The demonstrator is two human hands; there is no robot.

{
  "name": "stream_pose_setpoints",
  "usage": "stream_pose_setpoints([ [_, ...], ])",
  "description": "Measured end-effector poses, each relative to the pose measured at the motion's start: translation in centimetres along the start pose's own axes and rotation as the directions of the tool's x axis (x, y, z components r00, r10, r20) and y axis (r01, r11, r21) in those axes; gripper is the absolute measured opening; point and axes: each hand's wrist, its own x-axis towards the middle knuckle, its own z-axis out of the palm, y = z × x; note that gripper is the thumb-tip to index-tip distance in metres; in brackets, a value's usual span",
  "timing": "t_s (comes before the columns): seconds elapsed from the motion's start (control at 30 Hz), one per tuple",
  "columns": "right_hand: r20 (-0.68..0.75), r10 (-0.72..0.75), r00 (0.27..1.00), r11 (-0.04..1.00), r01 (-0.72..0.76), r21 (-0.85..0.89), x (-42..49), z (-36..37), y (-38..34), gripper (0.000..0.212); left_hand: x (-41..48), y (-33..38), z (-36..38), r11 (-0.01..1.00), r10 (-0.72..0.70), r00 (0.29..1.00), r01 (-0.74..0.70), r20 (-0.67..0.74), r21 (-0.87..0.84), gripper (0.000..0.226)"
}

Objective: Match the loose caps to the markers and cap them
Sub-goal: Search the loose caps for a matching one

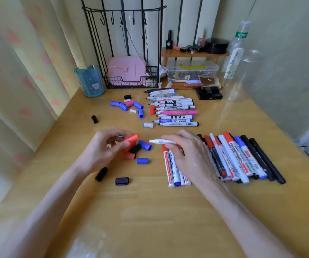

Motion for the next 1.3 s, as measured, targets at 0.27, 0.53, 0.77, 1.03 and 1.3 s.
stream_pose_setpoints([
  [0.27, 0.051, -0.080, 0.995, 0.997, 0.080, -0.006, -0.4, 0.4, -0.3, 0.024, -1.3, 0.8, 1.8, 0.997, 0.065, 0.998, -0.065, 0.011, 0.034, 0.014],
  [0.53, 0.012, -0.089, 0.996, 0.996, 0.089, -0.003, -0.2, 0.1, -0.5, 0.026, -1.6, 0.4, 1.6, 0.997, 0.057, 0.998, -0.057, 0.006, 0.045, 0.016],
  [0.77, 0.001, -0.112, 0.994, 0.994, 0.112, -0.018, -0.1, 0.0, -0.4, 0.026, -1.6, 0.2, 1.6, 0.996, 0.067, 0.998, -0.066, -0.015, 0.065, 0.013],
  [1.03, -0.003, -0.122, 0.993, 0.992, 0.122, 0.011, -0.2, -0.1, -0.6, 0.026, -2.0, 1.3, 2.3, 0.979, 0.127, 0.991, -0.118, -0.044, 0.165, 0.009],
  [1.3, -0.040, -0.104, 0.994, 0.995, 0.104, 0.002, -0.1, 0.1, -0.4, 0.026, -1.7, 1.3, 2.2, 0.992, 0.023, 0.983, -0.046, -0.180, -0.121, 0.010],
])
